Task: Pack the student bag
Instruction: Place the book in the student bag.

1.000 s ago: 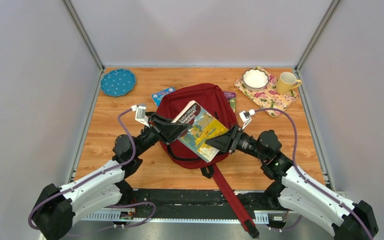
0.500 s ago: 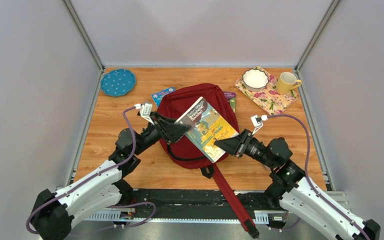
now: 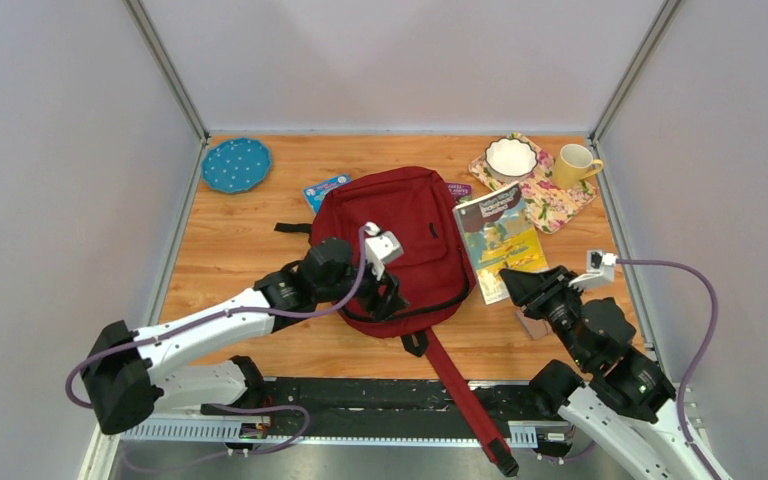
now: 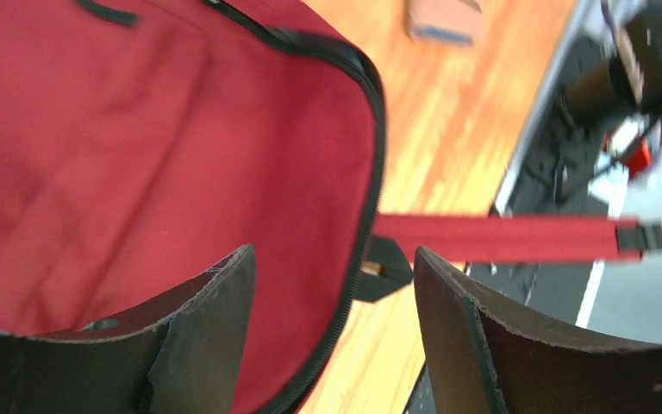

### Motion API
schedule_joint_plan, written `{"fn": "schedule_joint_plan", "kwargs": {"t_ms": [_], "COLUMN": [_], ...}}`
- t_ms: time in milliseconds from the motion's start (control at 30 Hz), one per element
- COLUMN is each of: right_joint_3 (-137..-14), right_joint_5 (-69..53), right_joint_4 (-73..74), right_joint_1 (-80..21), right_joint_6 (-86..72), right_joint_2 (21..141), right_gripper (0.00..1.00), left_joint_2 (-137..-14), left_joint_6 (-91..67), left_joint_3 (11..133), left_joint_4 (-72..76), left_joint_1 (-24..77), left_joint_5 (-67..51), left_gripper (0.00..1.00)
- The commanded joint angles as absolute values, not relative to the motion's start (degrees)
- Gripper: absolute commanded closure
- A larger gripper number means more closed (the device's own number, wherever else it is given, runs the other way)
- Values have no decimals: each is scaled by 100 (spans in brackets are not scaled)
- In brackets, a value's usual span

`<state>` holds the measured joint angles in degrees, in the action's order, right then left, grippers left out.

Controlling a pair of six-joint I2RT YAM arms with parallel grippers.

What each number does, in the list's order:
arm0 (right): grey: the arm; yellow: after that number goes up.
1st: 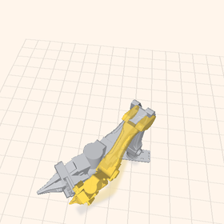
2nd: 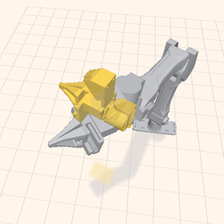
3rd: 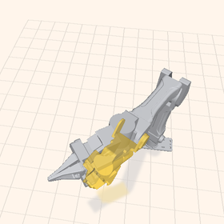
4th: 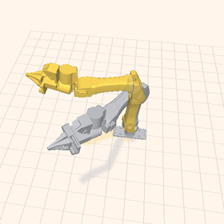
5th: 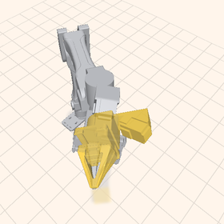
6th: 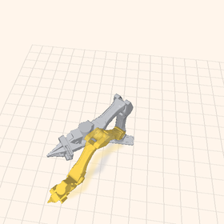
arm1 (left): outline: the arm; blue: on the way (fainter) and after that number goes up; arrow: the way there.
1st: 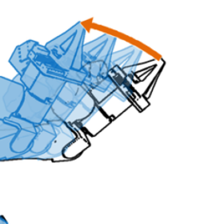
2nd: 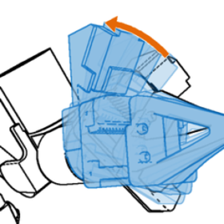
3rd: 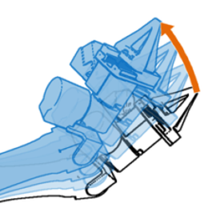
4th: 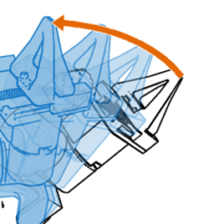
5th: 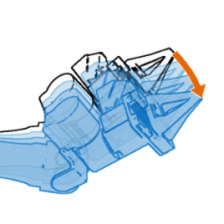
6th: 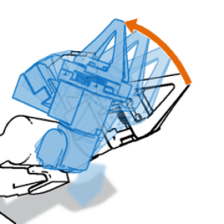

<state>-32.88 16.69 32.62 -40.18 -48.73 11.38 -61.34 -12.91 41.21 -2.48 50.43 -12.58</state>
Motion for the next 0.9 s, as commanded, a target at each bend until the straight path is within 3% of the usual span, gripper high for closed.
{"fn": "schedule_joint_plan", "kwargs": {"t_ms": [0,233,367,833,867], "right_joint_3": [-3989,-4026,-3938,-3858,-3858], "right_joint_5": [2759,2646,2558,2338,2320], "right_joint_4": [3585,3806,3771,3630,3630], "right_joint_1": [-4008,-4008,-4008,-4008,-4008], "right_joint_6": [-4597,-4807,-4913,-4957,-4966], "right_joint_2": [932,905,896,1002,1002], "right_gripper": [100,100,100,100,100], "left_joint_2": [-6573,-7294,-7768,-8191,-8191], "left_joint_6": [-80,-105,-149,-299,-299], "left_joint_3": [4509,4912,5115,5107,5098], "left_joint_4": [-712,-835,-975,-765,-747], "left_joint_1": [5300,5335,5388,5467,5467], "left_joint_5": [-2001,-2706,-2768,-2338,-2312], "left_gripper": [25,26,36,50,54]}}
